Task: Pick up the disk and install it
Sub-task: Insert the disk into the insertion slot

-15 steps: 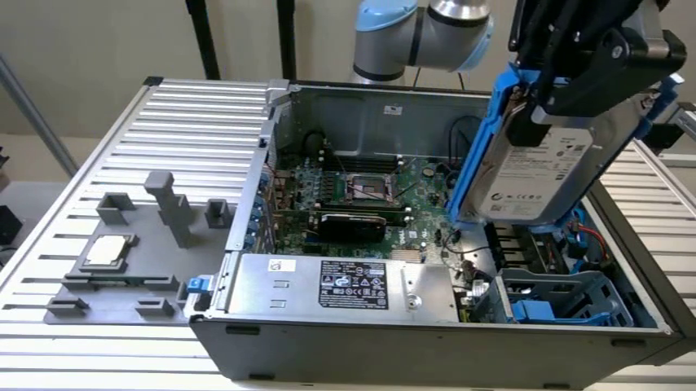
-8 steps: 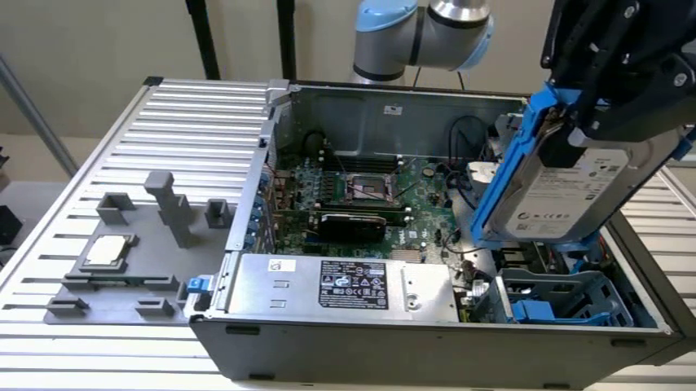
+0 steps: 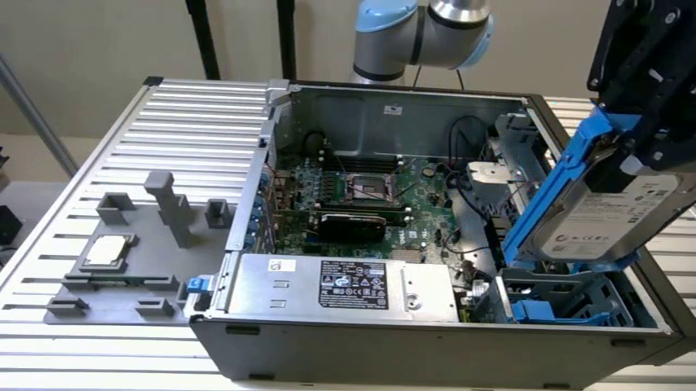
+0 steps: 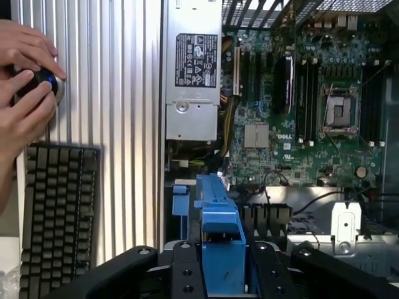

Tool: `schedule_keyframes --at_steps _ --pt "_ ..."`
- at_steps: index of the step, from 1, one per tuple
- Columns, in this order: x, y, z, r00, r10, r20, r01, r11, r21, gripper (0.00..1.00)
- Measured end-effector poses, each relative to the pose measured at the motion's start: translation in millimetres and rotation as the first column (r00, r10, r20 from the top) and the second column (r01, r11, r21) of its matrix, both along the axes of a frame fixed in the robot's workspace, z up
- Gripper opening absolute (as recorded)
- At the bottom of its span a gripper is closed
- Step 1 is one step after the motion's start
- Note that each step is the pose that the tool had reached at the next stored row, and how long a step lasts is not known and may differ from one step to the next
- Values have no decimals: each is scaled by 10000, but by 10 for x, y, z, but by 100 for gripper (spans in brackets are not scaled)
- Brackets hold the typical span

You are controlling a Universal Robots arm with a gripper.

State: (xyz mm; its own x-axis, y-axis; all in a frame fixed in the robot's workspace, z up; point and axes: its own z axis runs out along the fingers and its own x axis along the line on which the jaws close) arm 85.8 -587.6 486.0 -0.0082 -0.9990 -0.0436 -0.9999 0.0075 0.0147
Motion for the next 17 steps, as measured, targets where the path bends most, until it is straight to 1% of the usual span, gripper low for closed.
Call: schedule_keyframes --at_steps 3,5,17 --pt "131 -45 -36 10000 -2 0 2 10000 0 0" --pt "192 -60 -51 10000 -1 0 1 10000 1 0" --pt "196 -68 -51 10000 -1 0 1 10000 4 0"
